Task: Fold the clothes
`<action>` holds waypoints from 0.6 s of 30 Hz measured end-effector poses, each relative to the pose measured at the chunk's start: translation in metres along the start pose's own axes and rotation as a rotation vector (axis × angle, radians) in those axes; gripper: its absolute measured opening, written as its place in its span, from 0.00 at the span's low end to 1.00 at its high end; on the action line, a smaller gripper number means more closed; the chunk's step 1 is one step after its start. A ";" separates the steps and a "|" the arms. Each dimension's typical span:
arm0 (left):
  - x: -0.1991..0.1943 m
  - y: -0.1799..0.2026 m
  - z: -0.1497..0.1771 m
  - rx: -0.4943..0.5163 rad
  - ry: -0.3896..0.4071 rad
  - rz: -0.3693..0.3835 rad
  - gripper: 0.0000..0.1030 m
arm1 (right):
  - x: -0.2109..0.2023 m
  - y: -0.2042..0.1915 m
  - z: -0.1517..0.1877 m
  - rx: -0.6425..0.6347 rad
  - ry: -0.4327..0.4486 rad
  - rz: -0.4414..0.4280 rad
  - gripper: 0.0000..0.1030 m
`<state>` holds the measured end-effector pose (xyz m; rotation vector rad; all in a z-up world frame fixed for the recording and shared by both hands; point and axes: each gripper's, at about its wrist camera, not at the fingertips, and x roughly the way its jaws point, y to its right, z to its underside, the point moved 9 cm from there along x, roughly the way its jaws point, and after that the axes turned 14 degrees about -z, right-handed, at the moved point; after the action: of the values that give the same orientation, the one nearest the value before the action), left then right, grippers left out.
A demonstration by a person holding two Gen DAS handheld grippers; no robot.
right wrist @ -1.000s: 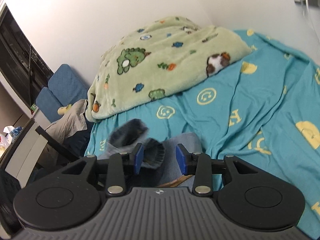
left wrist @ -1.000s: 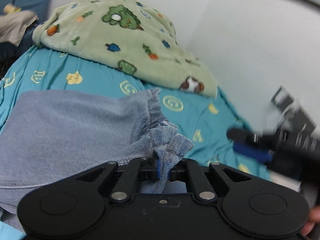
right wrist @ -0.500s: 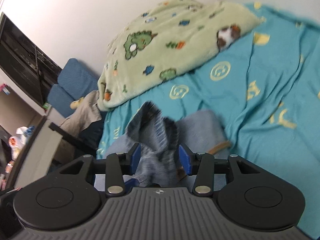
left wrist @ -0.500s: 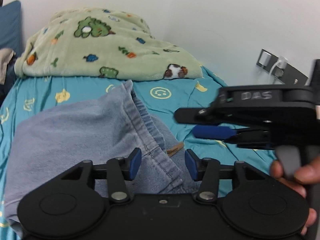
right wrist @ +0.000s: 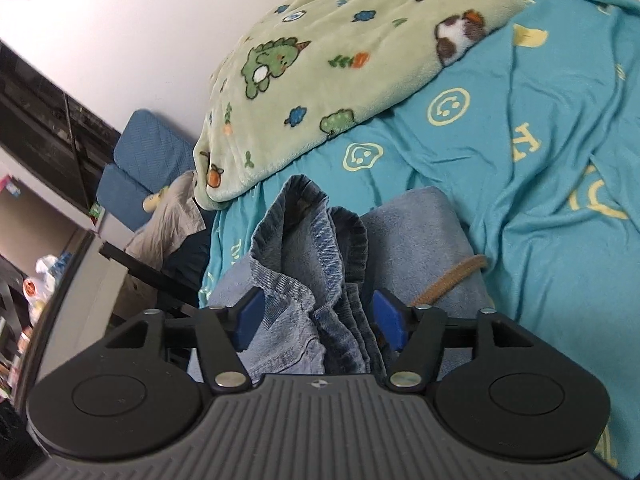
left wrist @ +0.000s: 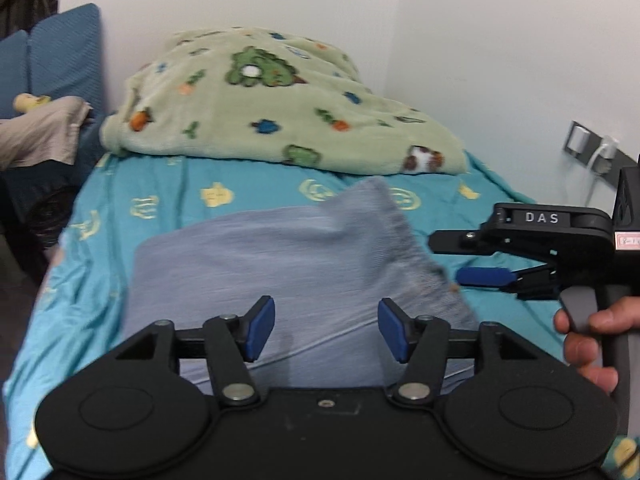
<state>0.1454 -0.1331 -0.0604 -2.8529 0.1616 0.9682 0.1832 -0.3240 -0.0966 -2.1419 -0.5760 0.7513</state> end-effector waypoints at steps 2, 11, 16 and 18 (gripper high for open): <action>0.001 -0.016 0.004 0.006 0.008 -0.030 0.58 | 0.009 0.001 0.001 -0.028 -0.007 0.012 0.72; 0.018 -0.062 0.026 -0.088 0.000 -0.031 0.64 | 0.040 0.014 0.012 -0.111 -0.071 0.055 0.81; 0.017 -0.078 0.017 -0.150 0.035 -0.014 0.67 | 0.056 0.015 0.017 -0.085 -0.100 -0.027 0.81; 0.019 -0.085 0.016 -0.165 0.037 -0.020 0.67 | 0.062 0.014 0.021 -0.084 -0.118 -0.048 0.77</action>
<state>0.1630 -0.0482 -0.0777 -3.0167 0.0589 0.9680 0.2160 -0.2834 -0.1390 -2.1626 -0.7300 0.8444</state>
